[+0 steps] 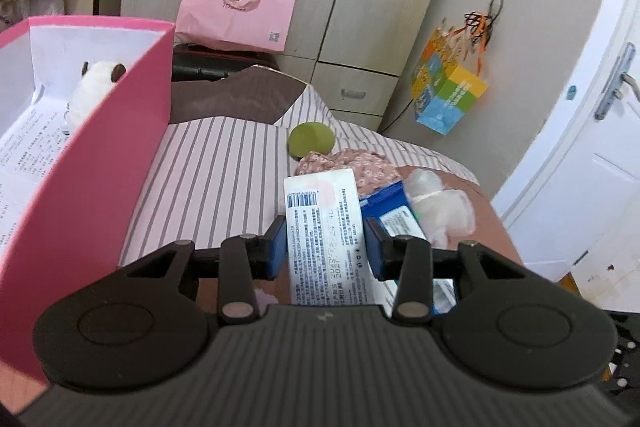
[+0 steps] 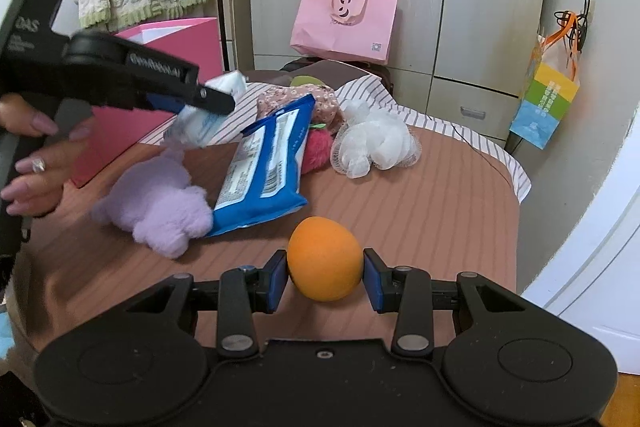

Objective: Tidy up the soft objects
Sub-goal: 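Carry the orange sponge and white package toward the pink shoebox with both tools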

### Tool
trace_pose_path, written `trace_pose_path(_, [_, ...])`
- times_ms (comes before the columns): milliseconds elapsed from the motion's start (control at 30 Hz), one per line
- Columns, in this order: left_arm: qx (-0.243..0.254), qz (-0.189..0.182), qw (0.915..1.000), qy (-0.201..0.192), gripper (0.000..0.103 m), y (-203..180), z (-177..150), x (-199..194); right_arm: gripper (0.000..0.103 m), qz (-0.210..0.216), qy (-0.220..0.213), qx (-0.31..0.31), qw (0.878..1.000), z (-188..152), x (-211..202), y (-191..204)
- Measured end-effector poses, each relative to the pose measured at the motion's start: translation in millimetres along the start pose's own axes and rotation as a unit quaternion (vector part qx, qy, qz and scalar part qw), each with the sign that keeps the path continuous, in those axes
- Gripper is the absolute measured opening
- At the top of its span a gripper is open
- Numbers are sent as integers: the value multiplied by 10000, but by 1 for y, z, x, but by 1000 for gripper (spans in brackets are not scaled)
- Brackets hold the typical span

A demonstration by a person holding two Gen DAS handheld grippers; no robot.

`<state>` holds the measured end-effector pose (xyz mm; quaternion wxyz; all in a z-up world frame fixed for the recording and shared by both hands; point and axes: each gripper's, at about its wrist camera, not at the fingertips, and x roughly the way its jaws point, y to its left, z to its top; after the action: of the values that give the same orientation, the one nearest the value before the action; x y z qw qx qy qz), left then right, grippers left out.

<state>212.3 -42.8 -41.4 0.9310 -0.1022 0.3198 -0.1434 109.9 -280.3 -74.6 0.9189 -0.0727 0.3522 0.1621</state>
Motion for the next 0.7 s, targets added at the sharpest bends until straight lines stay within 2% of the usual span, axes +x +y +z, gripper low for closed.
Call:
trace_pose_path(133, [41,-290,9995,150,39,5,-4,-15,44,58,44,-62,10000,-5,-6,8])
trace_pose_path(467, [245,-534,9972,455,39,23,-36,-68,44,402,156,-178,9989,-10,-22,29])
trace_pose_path(700, [114,-698,9934,901,39,45,-51,-96,44,748,221,-549,9954,-5,-33,64])
